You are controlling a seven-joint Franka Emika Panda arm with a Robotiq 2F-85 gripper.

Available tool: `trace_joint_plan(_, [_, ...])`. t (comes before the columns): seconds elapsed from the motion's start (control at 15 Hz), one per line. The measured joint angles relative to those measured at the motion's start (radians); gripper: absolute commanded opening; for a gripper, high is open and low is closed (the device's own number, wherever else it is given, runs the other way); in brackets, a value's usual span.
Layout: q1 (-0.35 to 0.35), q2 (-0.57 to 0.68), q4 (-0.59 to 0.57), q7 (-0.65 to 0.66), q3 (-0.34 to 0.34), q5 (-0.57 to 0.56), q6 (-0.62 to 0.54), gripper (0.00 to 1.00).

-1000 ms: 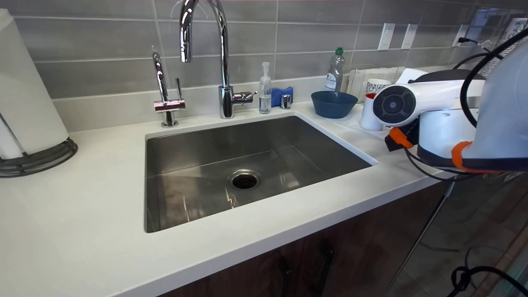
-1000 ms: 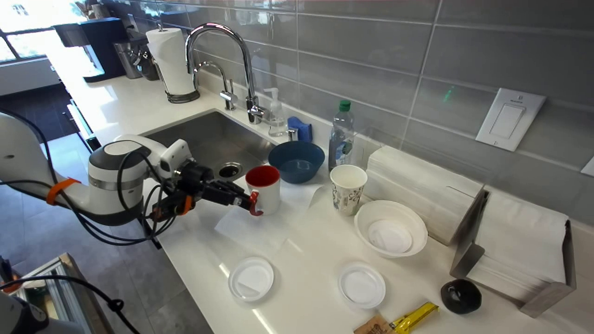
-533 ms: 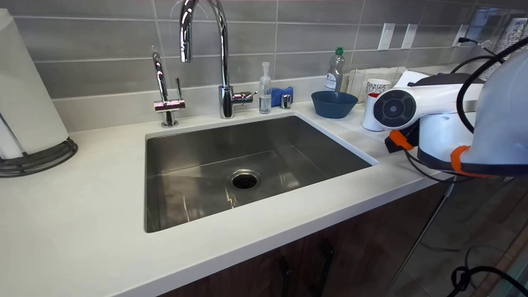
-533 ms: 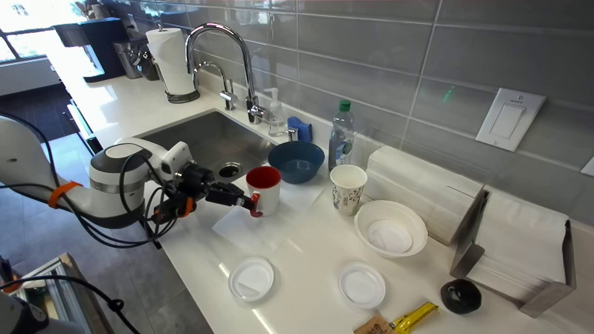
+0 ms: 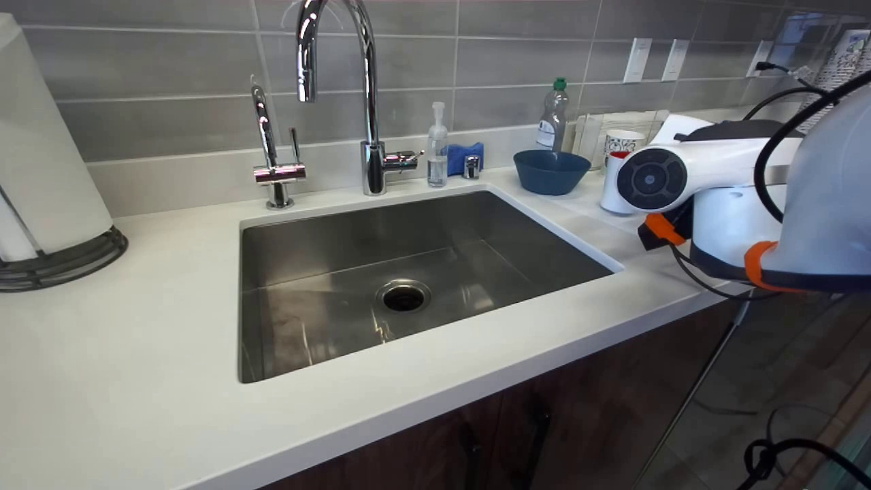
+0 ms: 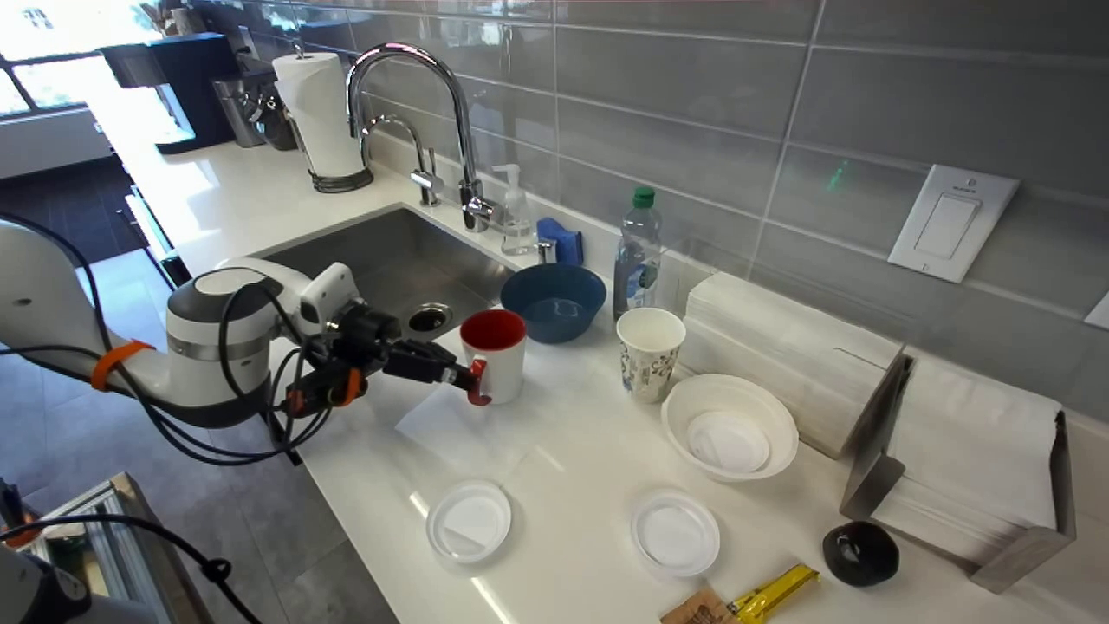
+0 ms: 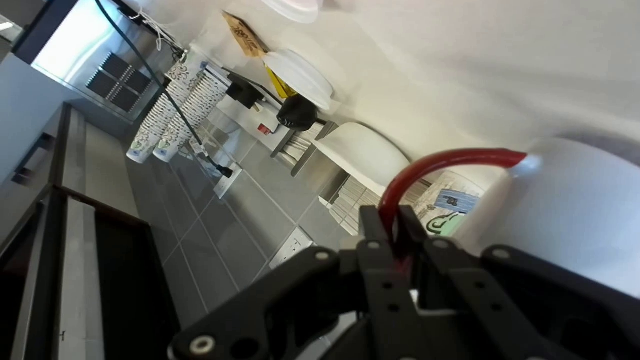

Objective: Pour the content in the red cup into the blue bowl

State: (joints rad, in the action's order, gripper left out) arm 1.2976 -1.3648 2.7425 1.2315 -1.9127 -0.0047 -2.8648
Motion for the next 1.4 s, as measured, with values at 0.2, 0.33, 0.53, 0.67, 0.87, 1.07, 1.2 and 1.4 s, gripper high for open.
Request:
trace_joint_plan(0.2, [-0.012, -0.009, 0.0, -0.017, 0.022, 0.0, 0.017, 0.03])
trace_joint_plan(0.33, [-0.019, -0.012, -0.001, -0.029, 0.041, 0.0, 0.029, 0.03])
trace_joint_plan(0.53, [-0.022, -0.012, 0.0, -0.086, 0.09, 0.0, 0.041, 0.03])
trace_joint_plan(0.67, [-0.021, -0.012, 0.0, -0.163, 0.146, -0.002, 0.043, 0.03])
trace_joint_plan(0.87, [-0.017, -0.012, 0.0, -0.307, 0.243, -0.007, 0.034, 0.03])
trace_joint_plan(1.07, [-0.002, -0.007, -0.002, -0.469, 0.323, -0.011, -0.007, 0.03])
trace_joint_plan(1.2, [0.02, 0.005, -0.011, -0.573, 0.358, -0.011, -0.032, 0.03])
trace_joint_plan(1.4, [0.074, 0.033, -0.047, -0.703, 0.389, -0.011, -0.044, 0.03])
